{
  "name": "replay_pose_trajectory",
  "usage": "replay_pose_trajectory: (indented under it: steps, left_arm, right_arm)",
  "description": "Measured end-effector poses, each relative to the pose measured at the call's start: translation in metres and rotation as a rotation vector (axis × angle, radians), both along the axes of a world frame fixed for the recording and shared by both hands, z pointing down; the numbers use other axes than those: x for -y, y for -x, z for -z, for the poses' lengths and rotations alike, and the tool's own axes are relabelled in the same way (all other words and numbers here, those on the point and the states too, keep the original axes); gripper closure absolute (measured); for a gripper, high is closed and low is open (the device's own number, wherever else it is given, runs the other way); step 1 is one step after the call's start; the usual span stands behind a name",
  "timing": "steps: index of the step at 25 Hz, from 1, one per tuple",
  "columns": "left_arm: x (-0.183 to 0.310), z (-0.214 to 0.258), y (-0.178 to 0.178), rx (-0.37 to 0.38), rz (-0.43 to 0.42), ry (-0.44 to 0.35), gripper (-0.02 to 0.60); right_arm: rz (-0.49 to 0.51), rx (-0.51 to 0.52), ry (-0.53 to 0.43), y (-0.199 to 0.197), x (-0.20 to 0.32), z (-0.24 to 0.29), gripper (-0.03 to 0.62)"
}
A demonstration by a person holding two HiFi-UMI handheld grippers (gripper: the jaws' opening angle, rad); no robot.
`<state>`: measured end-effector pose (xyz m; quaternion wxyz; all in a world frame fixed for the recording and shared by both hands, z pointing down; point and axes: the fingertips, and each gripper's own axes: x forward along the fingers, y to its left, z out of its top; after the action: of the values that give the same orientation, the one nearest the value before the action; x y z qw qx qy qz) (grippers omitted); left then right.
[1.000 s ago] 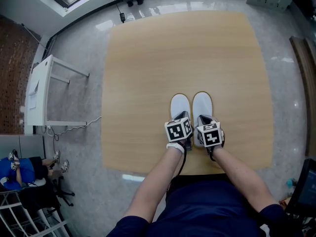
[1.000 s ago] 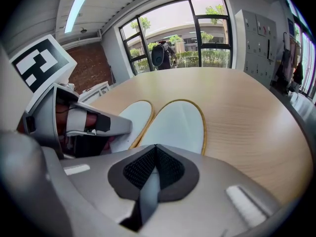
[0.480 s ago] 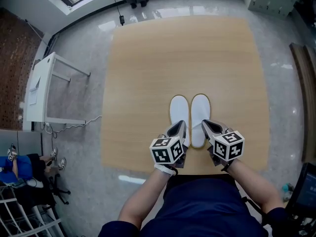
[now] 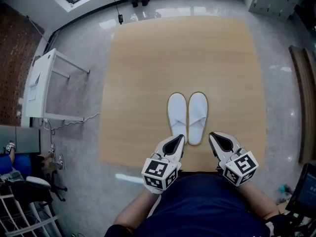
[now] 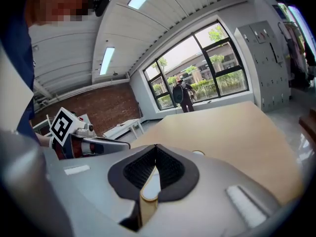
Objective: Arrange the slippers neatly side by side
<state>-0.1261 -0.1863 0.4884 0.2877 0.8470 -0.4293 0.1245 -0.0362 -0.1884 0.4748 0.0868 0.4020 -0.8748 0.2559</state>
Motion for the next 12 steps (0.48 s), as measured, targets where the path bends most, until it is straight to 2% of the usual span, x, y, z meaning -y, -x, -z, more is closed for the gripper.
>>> replay_pose_trajectory:
  steps: [4, 12]
  left_arm:
    - [0.002, 0.015, -0.029, -0.027, -0.063, -0.043, 0.577]
    - [-0.004, 0.014, -0.046, -0.048, -0.099, -0.028, 0.577]
  right_arm:
    - [0.028, -0.027, -0.112, 0.004, 0.004, 0.02, 0.588]
    - [0.045, -0.01, -0.137, 0.006, -0.002, 0.032, 0.588]
